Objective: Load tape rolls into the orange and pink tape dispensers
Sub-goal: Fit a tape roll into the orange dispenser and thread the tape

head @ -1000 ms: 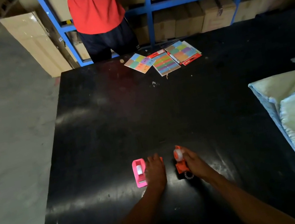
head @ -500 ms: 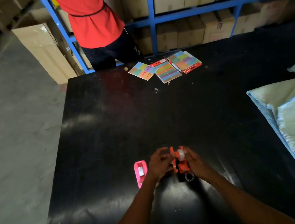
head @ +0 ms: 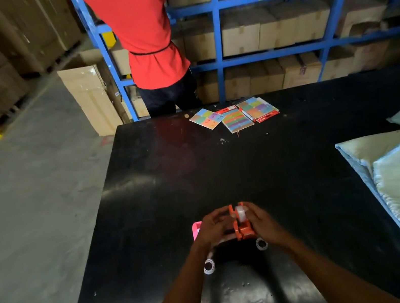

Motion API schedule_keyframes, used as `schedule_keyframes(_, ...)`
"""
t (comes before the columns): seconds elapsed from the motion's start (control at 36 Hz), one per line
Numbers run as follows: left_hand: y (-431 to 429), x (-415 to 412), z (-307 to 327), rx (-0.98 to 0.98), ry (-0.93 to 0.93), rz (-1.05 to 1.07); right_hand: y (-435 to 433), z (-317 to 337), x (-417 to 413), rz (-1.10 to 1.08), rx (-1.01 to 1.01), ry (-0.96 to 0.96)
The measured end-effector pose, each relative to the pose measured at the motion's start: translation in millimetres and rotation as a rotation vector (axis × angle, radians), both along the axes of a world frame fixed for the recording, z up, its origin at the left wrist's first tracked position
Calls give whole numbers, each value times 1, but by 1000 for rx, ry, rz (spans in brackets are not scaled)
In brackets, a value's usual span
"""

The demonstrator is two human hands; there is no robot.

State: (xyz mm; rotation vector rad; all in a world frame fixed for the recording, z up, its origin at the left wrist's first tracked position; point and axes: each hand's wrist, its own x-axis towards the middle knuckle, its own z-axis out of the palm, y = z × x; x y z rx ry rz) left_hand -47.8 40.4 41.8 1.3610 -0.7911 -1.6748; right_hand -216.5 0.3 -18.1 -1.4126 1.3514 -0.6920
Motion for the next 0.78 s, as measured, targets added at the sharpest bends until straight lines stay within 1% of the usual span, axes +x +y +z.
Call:
schedule_keyframes(0.08, 10, 3, 5, -22, 13, 8, 13, 32, 7, 45, -37, 39)
schedule_keyframes(0.17, 18, 5, 15, -40, 22, 8, 18, 44, 9, 86, -76, 72)
schedule_keyframes(0.36, 31, 13, 33, -46, 57, -17, 30, 55, 17, 72, -87, 69)
schedule_keyframes(0.53, 36, 20, 44, -57, 36, -39, 40, 72, 25, 101, -78, 92)
schedule_keyframes(0.78, 46, 21, 44, -87, 67, -17, 44, 79, 33, 88, -9, 69)
